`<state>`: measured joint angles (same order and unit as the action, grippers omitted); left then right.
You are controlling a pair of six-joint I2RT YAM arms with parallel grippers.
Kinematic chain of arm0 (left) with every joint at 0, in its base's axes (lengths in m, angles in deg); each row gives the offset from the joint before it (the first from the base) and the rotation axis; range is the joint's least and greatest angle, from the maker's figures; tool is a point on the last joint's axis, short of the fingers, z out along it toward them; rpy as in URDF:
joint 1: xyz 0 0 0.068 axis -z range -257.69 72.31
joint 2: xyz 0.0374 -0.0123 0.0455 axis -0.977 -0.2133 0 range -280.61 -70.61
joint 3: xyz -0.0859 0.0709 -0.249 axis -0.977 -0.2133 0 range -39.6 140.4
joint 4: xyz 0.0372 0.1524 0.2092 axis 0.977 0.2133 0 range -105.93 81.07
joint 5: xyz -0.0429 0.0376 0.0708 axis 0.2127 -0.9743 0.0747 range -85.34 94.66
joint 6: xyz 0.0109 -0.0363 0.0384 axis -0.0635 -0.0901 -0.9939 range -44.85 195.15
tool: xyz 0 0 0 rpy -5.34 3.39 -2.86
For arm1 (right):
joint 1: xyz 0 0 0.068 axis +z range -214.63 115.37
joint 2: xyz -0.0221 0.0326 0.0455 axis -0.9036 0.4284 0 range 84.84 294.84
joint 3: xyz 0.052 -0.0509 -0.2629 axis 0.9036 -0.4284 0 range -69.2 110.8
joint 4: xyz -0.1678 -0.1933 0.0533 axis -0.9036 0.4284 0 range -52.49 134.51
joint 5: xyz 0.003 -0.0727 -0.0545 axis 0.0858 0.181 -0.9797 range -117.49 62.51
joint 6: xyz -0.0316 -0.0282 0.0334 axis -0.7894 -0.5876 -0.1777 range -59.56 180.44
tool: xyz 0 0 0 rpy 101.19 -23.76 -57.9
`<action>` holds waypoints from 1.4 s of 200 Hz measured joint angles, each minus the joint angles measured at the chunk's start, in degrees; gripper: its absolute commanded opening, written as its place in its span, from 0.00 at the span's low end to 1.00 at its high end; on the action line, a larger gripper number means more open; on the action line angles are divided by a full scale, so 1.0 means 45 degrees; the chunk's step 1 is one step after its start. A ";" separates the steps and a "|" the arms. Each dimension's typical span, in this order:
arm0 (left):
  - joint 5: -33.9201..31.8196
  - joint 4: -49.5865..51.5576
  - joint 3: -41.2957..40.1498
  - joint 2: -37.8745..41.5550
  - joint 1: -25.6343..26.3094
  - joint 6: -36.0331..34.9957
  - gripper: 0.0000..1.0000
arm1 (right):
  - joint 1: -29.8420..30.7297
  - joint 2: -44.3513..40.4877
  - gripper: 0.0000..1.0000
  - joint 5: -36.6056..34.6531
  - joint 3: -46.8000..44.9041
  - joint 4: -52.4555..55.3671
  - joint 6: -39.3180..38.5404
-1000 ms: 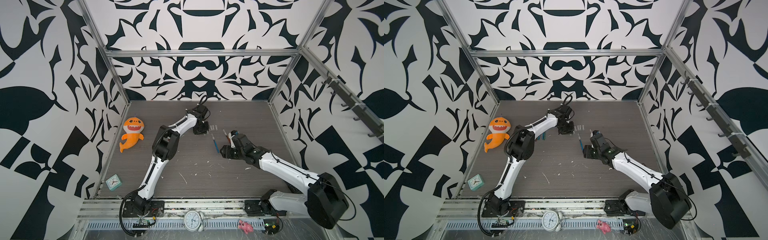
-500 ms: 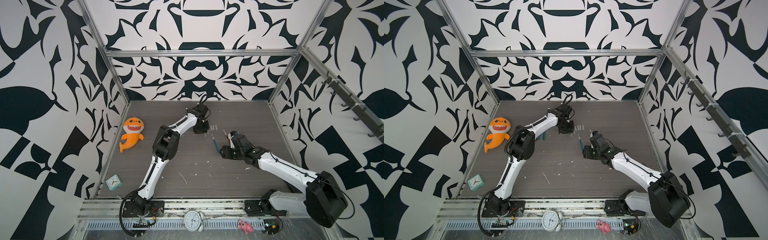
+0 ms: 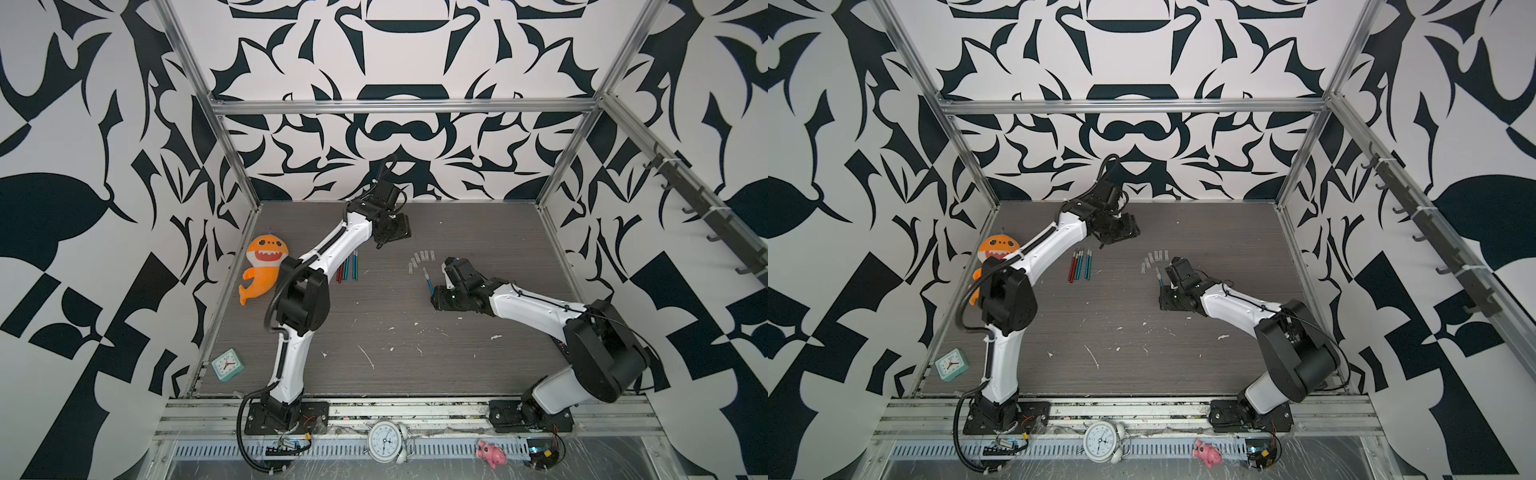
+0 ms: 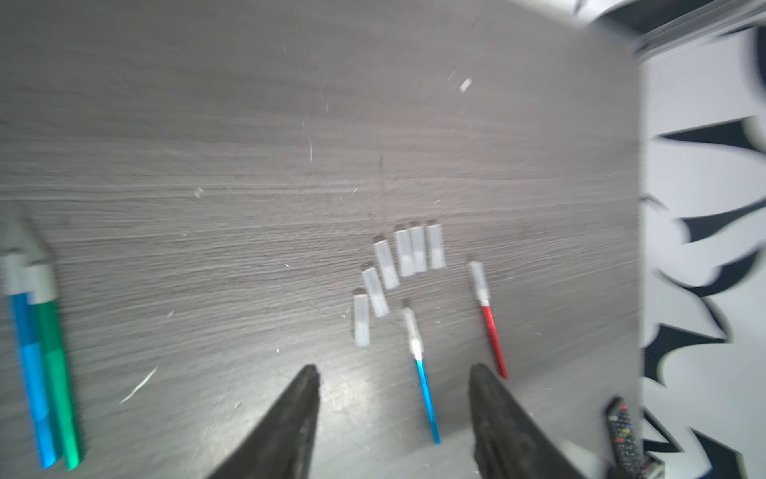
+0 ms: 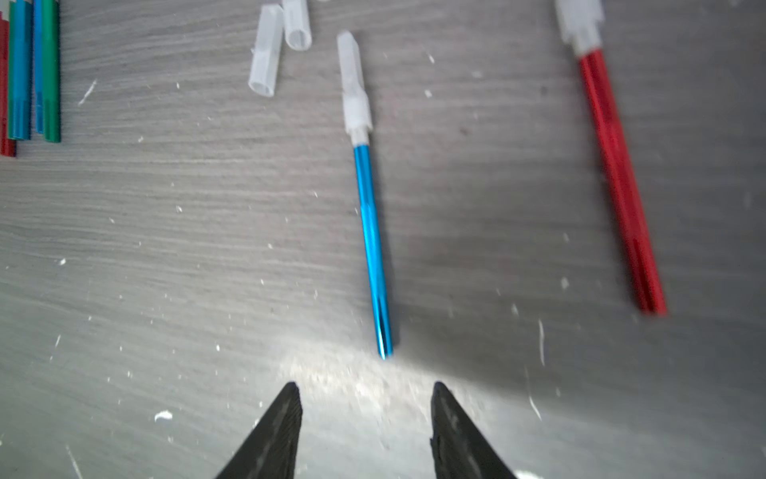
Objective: Remove protective caps from carving knives
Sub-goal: Place the protective sleeve at the center of the board, then pick up the carving knife from the center of the board.
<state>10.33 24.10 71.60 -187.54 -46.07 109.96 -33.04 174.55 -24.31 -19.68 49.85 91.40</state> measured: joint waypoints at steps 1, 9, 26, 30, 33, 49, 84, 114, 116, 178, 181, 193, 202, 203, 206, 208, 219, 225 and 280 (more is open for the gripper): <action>0.0000 -0.0058 -0.0121 0.0155 0.0000 -0.0044 0.70 | -0.0015 0.0053 0.50 0.0005 0.0044 -0.0005 -0.0024; -0.0078 -0.0335 -0.0787 0.0933 0.0000 -0.0049 0.73 | -0.0107 0.0355 0.48 0.0000 0.0291 -0.0063 -0.0131; -0.0151 -0.0835 -0.2176 0.2302 0.0000 -0.0044 0.79 | -0.0437 0.1064 0.45 0.0024 0.0865 -0.0117 -0.0287; -0.0160 -0.0913 -0.2521 0.2565 -0.0005 -0.0039 0.80 | -0.0520 0.1248 0.45 0.0029 0.1005 -0.0136 -0.0311; -0.0175 -0.0937 -0.2730 0.2730 -0.0010 -0.0044 0.81 | -0.0559 0.1375 0.44 0.0024 0.1088 -0.0146 -0.0340; -0.0185 -0.1127 -0.3954 0.3449 -0.0024 -0.0073 0.84 | -0.0748 0.2011 0.43 -0.0010 0.1515 -0.0141 -0.0461; -0.0364 -0.1132 -0.6062 0.4493 -0.0049 -0.0121 0.99 | -0.0797 0.2958 0.40 0.0024 0.2040 -0.0151 -0.0622; -0.0631 -0.1137 -0.7393 0.5848 -0.0049 -0.0185 1.00 | -0.0797 0.3288 0.38 0.0092 0.2395 -0.0223 -0.0665; -0.0631 -0.1137 -0.7480 0.5955 -0.0049 -0.0189 0.99 | -0.0797 0.3313 0.37 0.0102 0.2409 -0.0233 -0.0670; -0.1195 -0.1268 -0.9175 0.7597 -0.0087 -0.0267 0.99 | -0.0588 0.3691 0.29 -0.0131 0.2803 -0.0301 -0.0787; -0.1219 -0.1268 -0.9238 0.7601 -0.0087 -0.0262 0.99 | -0.0544 0.3691 0.29 -0.0189 0.2803 -0.0282 -0.0801; -0.1268 -0.1287 -0.9428 0.7601 -0.0097 -0.0262 0.99 | -0.0355 0.3691 0.27 -0.0457 0.2807 -0.0219 -0.0879; -0.1297 -0.1282 -0.9510 0.7601 -0.0097 -0.0262 1.00 | -0.0189 0.3696 0.26 -0.0661 0.2807 -0.0185 -0.0908; -0.1297 -0.1282 -0.9515 0.7601 -0.0097 -0.0262 1.00 | -0.0165 0.3696 0.26 -0.0695 0.2807 -0.0180 -0.0923; -0.1307 -0.1292 -0.9530 0.7601 -0.0097 -0.0262 0.99 | -0.0121 0.3696 0.25 -0.0763 0.2807 -0.0170 -0.0918; -0.1311 -0.1287 -0.9534 0.7601 -0.0097 -0.0262 0.99 | -0.0073 0.3701 0.24 -0.0797 0.2807 -0.0165 -0.0933; -0.1321 -0.1302 -0.9549 0.7601 -0.0097 -0.0262 0.99 | 0.0117 0.3730 0.21 -0.1083 0.2807 -0.0160 -0.0942; -0.1321 -0.1326 -0.9549 0.7601 -0.0097 -0.0262 0.99 | 0.0209 0.3750 0.20 -0.1239 0.2807 -0.0160 -0.0962; -0.1287 -0.1535 -0.9612 0.7601 -0.0097 -0.0214 0.99 | 0.0423 0.3803 0.00 -0.1865 0.2807 -0.0180 -0.1015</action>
<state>4.54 17.20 28.35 -153.33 -46.51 109.00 -31.14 191.67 -32.70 -7.05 49.04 86.83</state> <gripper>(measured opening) 0.994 0.080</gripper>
